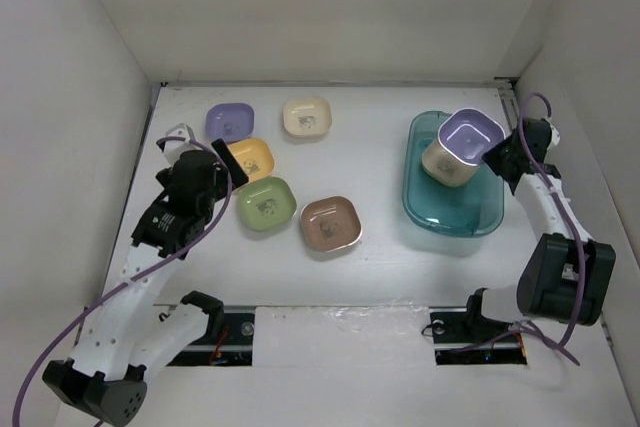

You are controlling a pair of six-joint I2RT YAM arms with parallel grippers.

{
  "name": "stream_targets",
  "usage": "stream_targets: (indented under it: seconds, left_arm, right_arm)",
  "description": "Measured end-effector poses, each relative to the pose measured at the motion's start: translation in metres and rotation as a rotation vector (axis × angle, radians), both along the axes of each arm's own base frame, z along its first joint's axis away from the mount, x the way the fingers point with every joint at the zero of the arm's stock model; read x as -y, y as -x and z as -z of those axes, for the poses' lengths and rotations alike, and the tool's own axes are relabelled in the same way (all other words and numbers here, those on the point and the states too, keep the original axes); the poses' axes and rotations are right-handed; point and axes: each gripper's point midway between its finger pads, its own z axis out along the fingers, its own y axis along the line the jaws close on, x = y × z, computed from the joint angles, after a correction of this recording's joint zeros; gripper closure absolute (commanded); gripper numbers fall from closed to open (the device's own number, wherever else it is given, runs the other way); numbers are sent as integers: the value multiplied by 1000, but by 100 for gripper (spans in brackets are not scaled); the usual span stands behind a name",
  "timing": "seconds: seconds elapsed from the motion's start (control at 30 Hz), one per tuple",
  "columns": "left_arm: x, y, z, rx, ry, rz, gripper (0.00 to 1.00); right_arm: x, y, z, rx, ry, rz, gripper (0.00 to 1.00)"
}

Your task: Place the plates into the plastic bin on the countertop

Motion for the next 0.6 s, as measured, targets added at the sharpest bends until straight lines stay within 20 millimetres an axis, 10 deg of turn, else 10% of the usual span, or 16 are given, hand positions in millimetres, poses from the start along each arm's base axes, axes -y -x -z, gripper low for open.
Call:
stream_targets:
  seconds: [0.03, 0.07, 0.23, 0.43, 0.6]
  left_arm:
    - [0, 0, -1, 3, 1, 0, 0]
    - [0, 0, -1, 4, 1, 0, 0]
    - [0, 1, -2, 7, 1, 1, 0]
    - [-1, 1, -3, 14, 4, 1, 0]
    - [0, 1, -4, 15, 4, 1, 0]
  right_arm:
    - [0, 0, 2, -2, -3, 1, 75]
    - [-1, 0, 3, -5, -6, 0, 41]
    - [-10, -3, -4, 21, -1, -31, 1]
    - [-51, -3, -45, 124, 36, -149, 0]
    - [-164, -23, -116, 267, 116, -476, 0]
